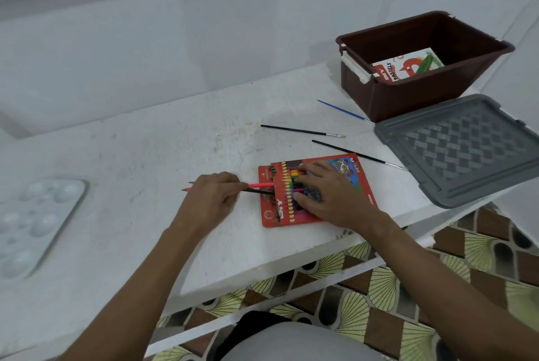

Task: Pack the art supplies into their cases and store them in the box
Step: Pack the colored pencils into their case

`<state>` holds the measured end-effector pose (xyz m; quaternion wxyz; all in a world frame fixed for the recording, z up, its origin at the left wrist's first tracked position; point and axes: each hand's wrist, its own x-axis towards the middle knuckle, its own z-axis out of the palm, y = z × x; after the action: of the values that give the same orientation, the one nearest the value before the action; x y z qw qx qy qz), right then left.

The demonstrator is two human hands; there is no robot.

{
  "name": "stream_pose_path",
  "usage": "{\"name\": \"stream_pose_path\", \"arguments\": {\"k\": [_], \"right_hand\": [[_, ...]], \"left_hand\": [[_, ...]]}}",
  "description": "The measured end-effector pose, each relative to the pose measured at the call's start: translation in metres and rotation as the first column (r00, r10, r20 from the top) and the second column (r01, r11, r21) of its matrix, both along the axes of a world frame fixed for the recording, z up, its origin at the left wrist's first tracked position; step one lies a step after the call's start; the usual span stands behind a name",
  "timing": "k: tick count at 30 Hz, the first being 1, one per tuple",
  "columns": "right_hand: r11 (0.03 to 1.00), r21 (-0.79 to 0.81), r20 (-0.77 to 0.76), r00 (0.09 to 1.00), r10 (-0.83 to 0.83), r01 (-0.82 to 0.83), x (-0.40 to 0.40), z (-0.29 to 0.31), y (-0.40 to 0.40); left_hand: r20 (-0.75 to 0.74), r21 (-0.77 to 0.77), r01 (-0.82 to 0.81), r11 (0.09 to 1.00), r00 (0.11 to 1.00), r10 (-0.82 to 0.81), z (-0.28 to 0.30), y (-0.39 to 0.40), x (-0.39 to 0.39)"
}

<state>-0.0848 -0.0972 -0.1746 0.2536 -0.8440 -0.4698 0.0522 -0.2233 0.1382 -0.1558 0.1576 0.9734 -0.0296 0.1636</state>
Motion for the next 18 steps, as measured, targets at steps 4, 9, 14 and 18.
{"name": "stream_pose_path", "arguments": {"k": [4,9,14,18], "right_hand": [[1.0,0.023,-0.046,0.999,0.003,-0.002,0.002,0.0,0.0],[0.999,0.037,-0.083,0.996,-0.013,0.016,0.006,-0.001,0.003],[0.997,0.064,-0.169,0.985,-0.029,0.04,0.005,0.006,0.008],[0.994,0.1,-0.186,0.982,-0.015,0.034,0.006,0.007,0.006]], "left_hand": [[-0.047,-0.094,-0.024,0.995,0.999,0.02,-0.008,0.0,-0.003],[-0.135,-0.243,-0.014,0.97,0.991,-0.02,-0.008,0.004,-0.003],[-0.135,-0.181,0.027,0.983,0.989,-0.052,-0.011,-0.006,0.004],[-0.111,-0.086,0.03,0.996,0.993,-0.04,-0.012,-0.021,0.016]]}}
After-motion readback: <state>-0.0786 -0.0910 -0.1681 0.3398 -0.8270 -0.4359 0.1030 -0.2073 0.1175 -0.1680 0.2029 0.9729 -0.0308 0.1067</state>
